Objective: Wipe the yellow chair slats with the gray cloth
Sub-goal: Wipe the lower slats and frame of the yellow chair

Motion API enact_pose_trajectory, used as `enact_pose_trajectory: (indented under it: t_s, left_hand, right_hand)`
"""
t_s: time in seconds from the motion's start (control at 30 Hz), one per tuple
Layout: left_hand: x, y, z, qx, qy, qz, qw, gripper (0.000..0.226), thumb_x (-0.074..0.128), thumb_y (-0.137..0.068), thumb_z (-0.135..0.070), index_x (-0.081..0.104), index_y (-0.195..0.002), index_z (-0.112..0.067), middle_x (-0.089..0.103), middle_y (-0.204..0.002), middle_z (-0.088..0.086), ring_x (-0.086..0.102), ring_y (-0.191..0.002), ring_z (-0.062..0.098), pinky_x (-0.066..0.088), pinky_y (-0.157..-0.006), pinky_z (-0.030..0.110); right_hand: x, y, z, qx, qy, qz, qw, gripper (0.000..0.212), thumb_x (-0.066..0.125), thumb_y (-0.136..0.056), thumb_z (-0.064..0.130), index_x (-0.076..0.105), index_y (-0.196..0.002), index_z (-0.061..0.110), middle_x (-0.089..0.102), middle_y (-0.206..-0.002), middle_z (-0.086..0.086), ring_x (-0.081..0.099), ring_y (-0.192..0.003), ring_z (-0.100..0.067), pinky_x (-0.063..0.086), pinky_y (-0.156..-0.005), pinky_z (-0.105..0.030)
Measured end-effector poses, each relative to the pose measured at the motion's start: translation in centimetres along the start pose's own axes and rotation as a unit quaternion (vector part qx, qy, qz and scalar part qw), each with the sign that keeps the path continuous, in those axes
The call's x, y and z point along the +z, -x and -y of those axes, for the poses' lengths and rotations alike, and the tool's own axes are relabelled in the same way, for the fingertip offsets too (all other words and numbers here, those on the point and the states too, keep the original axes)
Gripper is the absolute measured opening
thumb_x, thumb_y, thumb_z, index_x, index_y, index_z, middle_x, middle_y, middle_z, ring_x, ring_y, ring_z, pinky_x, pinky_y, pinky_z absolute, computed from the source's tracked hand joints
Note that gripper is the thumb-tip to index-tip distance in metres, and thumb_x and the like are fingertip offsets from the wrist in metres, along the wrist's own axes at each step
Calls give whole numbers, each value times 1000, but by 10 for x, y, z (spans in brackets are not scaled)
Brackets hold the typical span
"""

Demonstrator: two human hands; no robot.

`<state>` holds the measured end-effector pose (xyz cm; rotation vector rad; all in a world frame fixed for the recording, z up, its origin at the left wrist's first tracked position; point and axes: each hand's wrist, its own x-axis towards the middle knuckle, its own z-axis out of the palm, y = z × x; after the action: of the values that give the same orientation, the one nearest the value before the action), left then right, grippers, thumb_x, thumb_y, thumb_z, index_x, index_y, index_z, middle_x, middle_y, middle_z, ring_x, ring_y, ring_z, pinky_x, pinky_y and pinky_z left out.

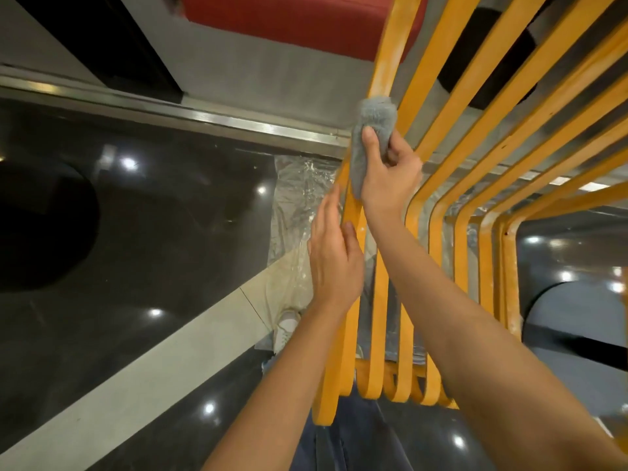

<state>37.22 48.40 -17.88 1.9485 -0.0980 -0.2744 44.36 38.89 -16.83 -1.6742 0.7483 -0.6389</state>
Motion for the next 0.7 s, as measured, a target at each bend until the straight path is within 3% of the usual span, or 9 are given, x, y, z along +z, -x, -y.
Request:
enact_pose_trajectory:
  t_s: [0.17,0.27,0.33,0.43,0.5,0.63,0.7]
  left_hand:
    - [27,-26,6,-26,27,-34,999,50,38,-102,-10,30,-151,-20,36,-154,-4,30,-143,9,31,-116,44]
    - [35,-25,12,-13,4,-36,999,49,45,-104,-17,31,-151,-21,39,-153,-2,34,-143,13,36,-111,47]
    - [34,-24,14,-9,4,-37,999,49,47,-103,-21,34,-150,-19,42,-151,0,37,-141,17,39,-109,49]
    - [32,-22,15,-4,15,-38,999,46,37,-104,-20,32,-149,-20,39,-152,-1,33,-143,16,36,-112,49]
    - [30,-23,14,4,17,-32,999,45,32,-105,-21,29,-150,-23,38,-153,-4,31,-144,14,35,-114,48]
    - [28,-23,14,15,24,-27,999,45,29,-106,-25,28,-151,-24,37,-155,-6,31,-144,9,35,-114,46]
    - [28,-23,15,12,32,-27,999,45,29,-107,-28,27,-151,-28,39,-154,-7,34,-143,9,38,-112,47]
  right_hand:
    - [0,-3,-3,-19,46,12,999,36,69,-93,31,70,-118,6,76,-96,-2,69,-85,-7,56,-72,-27]
    - [-5,7,-1,-75,81,8,994,53,72,-91,17,55,-140,5,64,-135,-10,63,-123,-17,54,-100,-31]
    - [-9,18,-5,-90,84,30,992,58,72,-91,11,49,-144,6,55,-144,-5,55,-133,-16,49,-108,-31]
    - [-6,13,-8,-29,72,30,997,62,73,-91,19,47,-147,10,61,-131,10,60,-112,11,52,-92,-15]
    - [1,-8,-3,-18,68,14,997,58,72,-92,23,51,-143,7,68,-121,8,61,-98,16,52,-84,-13]
    - [9,-40,13,-31,-2,12,999,42,69,-94,19,62,-130,-1,75,-110,-6,71,-104,-13,59,-89,-38]
    - [6,-35,9,-26,-37,1,999,35,65,-96,24,69,-112,-7,74,-92,-17,71,-89,-21,58,-77,-48]
